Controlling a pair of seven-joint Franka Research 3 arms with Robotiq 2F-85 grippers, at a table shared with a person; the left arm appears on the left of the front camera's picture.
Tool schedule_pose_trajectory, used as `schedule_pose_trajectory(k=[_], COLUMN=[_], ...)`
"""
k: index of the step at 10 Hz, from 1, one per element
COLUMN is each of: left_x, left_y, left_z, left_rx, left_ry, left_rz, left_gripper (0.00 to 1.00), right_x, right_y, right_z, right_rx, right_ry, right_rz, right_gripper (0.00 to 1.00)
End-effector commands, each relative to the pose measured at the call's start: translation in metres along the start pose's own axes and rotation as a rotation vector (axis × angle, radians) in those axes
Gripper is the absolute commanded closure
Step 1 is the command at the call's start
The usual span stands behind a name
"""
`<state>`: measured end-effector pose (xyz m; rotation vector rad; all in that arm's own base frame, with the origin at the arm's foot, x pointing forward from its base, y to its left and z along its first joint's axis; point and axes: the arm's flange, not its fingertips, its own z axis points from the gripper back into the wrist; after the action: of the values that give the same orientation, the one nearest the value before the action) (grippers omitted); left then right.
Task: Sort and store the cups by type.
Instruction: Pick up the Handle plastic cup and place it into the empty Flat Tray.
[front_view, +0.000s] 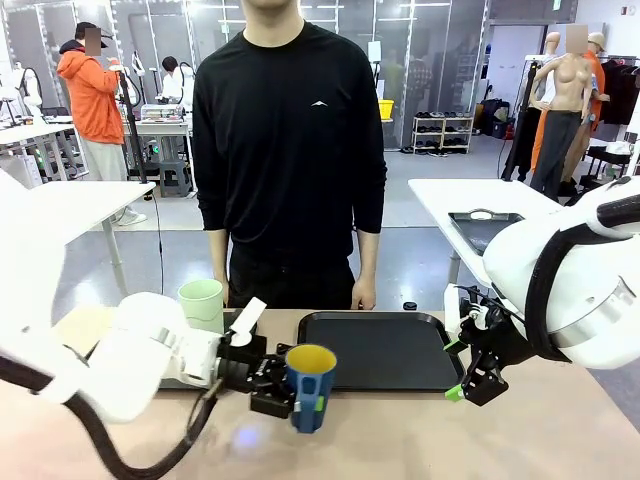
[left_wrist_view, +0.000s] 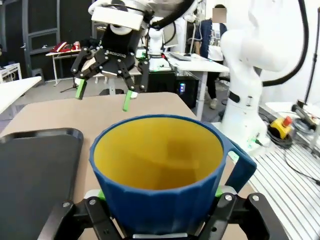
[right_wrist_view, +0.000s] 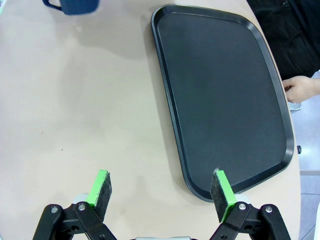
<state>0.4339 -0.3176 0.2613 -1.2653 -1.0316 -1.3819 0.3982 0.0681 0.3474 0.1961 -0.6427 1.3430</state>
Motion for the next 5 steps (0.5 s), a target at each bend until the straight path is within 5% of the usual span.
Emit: schedule_pose_trajectory(k=[1, 5], left_x=[0.0, 0.017], left_y=[0.025, 0.067], left_z=[-0.038, -0.093], left_rx=[0.117, 0.273], left_ry=[0.003, -0.035], left_rz=[-0.02, -0.071], left_gripper=[0.26, 0.26], right_x=[-0.001, -0.001], right_y=[-0.001, -0.001], right_z=[0.0, 0.0], right_rx=[0.002, 0.002], right_ry=[-0.002, -0.002], right_rz=[0.009, 0.009], right_gripper=[0.0, 0.0])
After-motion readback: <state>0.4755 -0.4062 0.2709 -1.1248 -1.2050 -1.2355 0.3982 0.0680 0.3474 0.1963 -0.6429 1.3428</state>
